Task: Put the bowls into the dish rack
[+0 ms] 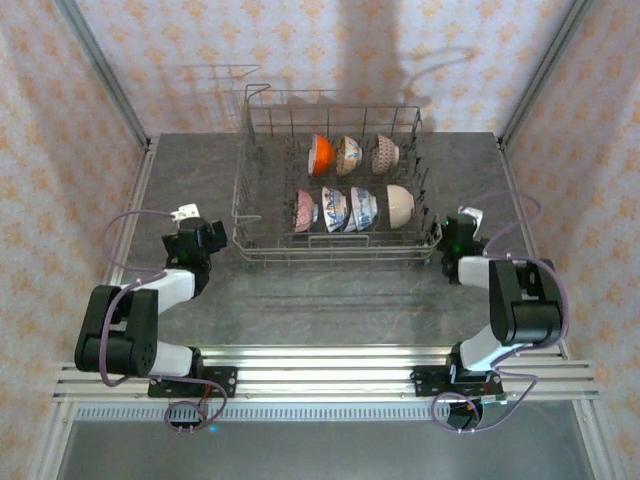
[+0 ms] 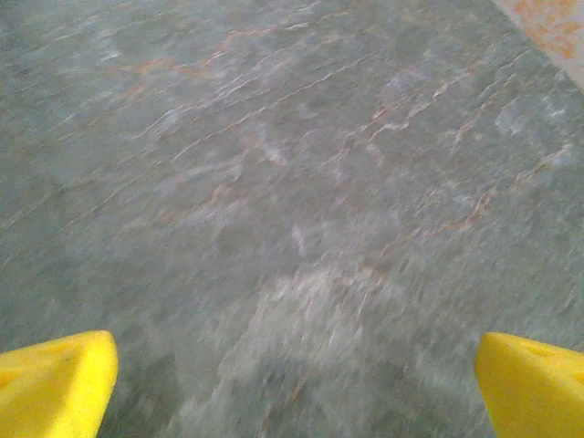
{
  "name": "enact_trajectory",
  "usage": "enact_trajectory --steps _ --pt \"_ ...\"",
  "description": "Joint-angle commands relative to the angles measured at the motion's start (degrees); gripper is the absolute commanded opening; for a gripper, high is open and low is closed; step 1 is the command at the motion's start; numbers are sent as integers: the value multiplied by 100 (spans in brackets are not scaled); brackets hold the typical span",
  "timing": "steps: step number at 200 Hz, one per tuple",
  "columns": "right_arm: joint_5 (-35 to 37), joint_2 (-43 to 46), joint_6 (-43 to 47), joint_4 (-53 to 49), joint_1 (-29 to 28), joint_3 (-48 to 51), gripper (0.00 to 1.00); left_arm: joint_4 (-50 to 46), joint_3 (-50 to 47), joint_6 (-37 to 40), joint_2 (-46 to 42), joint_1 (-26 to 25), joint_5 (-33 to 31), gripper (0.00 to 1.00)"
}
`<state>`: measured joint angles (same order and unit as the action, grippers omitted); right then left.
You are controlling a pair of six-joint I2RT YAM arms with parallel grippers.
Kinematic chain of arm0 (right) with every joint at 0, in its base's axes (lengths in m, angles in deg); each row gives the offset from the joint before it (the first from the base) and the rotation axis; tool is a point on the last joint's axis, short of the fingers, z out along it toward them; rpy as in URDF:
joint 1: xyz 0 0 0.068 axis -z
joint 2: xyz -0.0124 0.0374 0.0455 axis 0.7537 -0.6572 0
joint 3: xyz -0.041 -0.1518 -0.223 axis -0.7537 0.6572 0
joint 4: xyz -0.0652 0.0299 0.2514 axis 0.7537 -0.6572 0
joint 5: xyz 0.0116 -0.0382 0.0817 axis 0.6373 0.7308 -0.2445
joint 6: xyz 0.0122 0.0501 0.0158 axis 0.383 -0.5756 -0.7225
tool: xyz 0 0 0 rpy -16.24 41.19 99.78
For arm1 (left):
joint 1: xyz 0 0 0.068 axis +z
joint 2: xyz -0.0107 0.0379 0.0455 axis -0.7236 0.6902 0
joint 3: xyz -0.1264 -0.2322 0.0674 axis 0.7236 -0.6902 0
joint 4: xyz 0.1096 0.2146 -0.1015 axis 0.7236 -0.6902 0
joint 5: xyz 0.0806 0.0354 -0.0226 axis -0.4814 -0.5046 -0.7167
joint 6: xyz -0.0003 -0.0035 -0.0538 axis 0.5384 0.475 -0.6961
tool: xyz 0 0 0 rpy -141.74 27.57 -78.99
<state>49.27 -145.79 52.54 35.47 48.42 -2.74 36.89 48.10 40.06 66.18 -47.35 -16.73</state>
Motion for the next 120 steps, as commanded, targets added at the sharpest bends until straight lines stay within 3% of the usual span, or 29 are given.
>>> enact_trajectory --steps 1,9,18,33,46,64,120 --pt "-648 1 464 2250 -261 541 100 1789 -221 518 430 -88 -383 99" --pt "-577 179 424 1486 -276 326 100 1468 -140 551 378 -131 -279 99" --pt "-313 8 313 1742 -259 307 100 1332 -84 539 381 -145 -231 99" --pt "10 119 161 1508 -260 278 100 1969 -392 549 543 -135 -93 99" --pt "-5 59 150 1539 -252 240 100 3090 -700 730 809 -165 -105 99" --pt "-32 64 158 1528 -250 240 100 2129 -421 645 610 -177 -83 99" --pt "-309 17 212 1369 -206 133 100 2305 -432 684 688 -186 -88 100"
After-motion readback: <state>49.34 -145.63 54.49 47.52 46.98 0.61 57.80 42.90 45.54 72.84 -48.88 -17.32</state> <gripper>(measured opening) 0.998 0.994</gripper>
